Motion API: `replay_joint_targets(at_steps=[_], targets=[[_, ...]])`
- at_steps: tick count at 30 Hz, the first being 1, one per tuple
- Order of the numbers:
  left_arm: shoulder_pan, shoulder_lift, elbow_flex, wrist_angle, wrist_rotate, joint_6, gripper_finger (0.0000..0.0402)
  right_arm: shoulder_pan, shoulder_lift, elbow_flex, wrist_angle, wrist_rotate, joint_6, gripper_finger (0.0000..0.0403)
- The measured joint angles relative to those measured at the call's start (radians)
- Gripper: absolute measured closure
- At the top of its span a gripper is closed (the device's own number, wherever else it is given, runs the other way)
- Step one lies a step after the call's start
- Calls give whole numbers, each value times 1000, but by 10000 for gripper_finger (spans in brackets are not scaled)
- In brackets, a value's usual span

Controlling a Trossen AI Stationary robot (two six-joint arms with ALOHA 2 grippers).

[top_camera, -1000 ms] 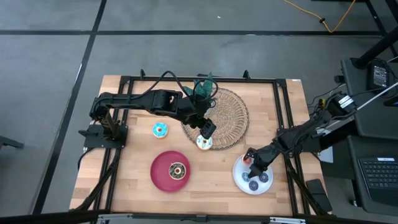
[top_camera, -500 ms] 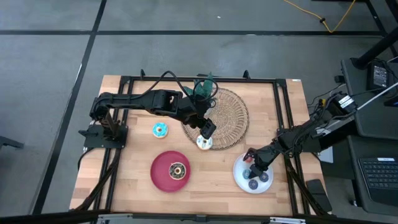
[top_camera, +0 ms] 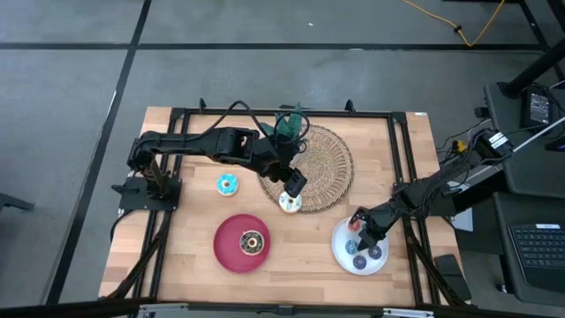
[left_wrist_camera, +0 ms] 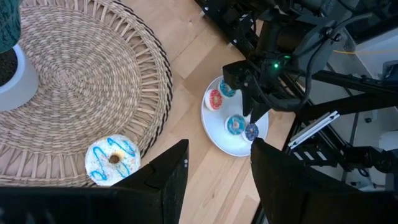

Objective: Pick & Place donuts
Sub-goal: Put the blue donut on the white plate, then put the light blue donut on the dark pink plate

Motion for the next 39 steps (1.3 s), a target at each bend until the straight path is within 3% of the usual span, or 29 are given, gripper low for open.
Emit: replay_joint_targets(at_steps=[8,14,18,25,30,39], targets=[[0,0,0,0,0,0,235,0,-143,10,-153,-22,29,263],[0,0,0,0,0,0,236,0,-234,103,-356,43,-28,263],[0,0,0,0,0,0,236,0,-297,202,-536,163,-99,263],[0,0,0,0,0,0,235,0,-421,359,-755,485,-248,263],[0,0,0,0,0,0,237,-1,-527,398,-758,688,-396,263],[0,0,0,0,0,0,237,-1,-752,394,-731,839,-581,263]])
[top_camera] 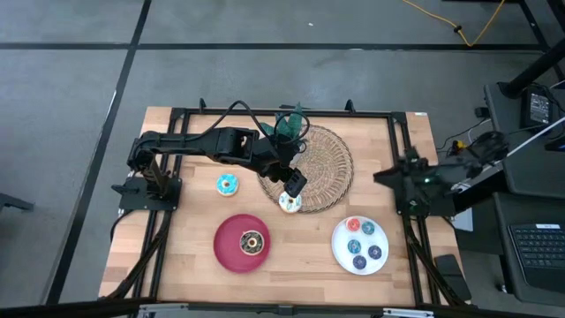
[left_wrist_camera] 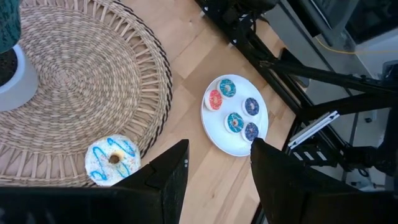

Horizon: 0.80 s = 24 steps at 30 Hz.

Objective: Pick & Place donuts
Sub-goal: Put the light blue donut on the dark pink plate

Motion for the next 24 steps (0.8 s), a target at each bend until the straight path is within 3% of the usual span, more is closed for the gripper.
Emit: replay_joint_targets(at_steps=[10,15,20,24], targets=[[0,0,0,0,0,0,236,0,-202,-1,-79,260,-129,263],[0,0,0,0,0,0,237,0,-299,-12,-117,312,-211,263],[0,0,0,0,-1,0,235,0,-295,-20,-112,345,-236,263],[0,0,0,0,0,0,237,0,-296,-53,-104,495,-162,263]])
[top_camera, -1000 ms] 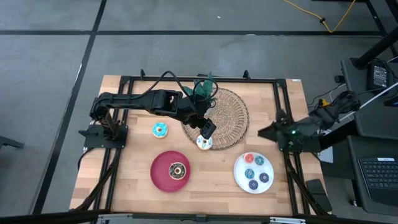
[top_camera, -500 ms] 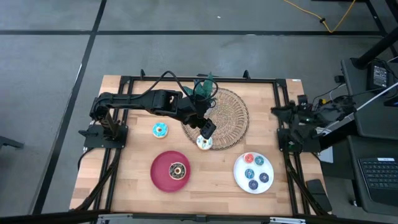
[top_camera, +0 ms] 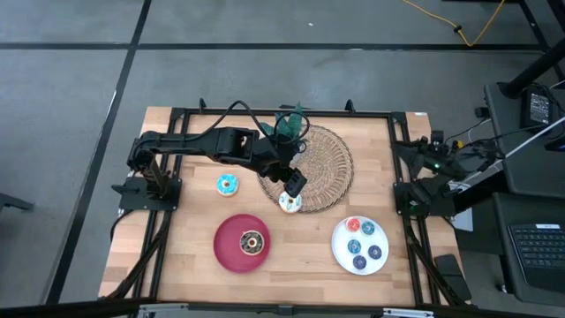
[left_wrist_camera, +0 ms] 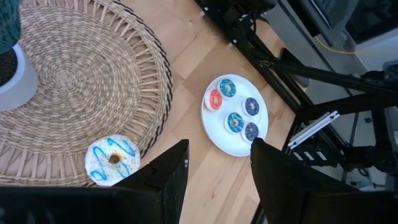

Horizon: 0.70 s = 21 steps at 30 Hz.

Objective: Pick & Place donuts
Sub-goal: Put the light blue donut on the dark pink plate

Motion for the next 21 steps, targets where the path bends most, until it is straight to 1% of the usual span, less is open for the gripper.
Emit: replay_joint_targets(at_steps=[2,4,10,12,15,17,21], targets=[[0,0,0,0,0,0,237,-1,0,-27,4,96,62,263],[0,0,0,0,0,0,236,-1,0,-61,1,146,110,263],[0,0,0,1,0,0,237,-1,1,-162,59,142,236,263],[0,0,0,0,0,0,236,-1,1,-189,97,163,236,263],[0,0,0,0,0,0,236,-1,1,-198,100,210,206,263],[0,0,0,0,0,0,237,-1,1,-198,74,203,150,263],[0,0,0,0,0,0,236,-1,1,-198,19,101,105,263]])
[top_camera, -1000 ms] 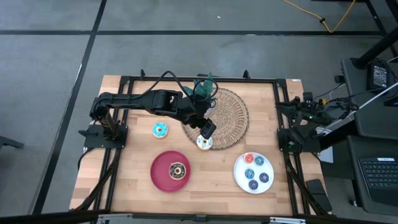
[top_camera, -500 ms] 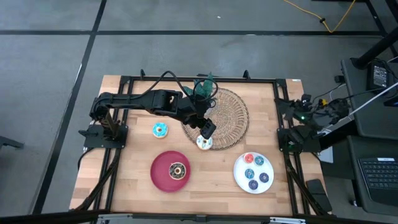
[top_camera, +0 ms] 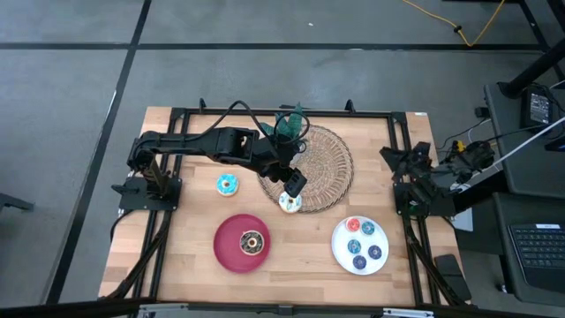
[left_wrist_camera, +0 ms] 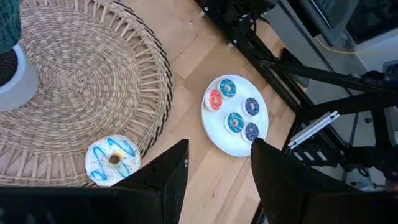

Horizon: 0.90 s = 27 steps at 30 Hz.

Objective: Pick & Place donuts
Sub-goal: Put the light blue donut on the dark pink plate

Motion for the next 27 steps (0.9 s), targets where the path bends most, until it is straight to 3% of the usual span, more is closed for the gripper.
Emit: replay_joint_targets(at_steps=[4,13,20,27], targets=[[0,0,0,0,0,0,237,0,0,-2,-31,-79,-49,263],[0,0,0,0,0,0,237,0,0,-35,99,-264,-226,263],[0,0,0,0,0,0,236,0,0,-152,233,-439,-303,263],[0,0,0,0,0,0,235,0,2,-277,404,-520,-346,263]])
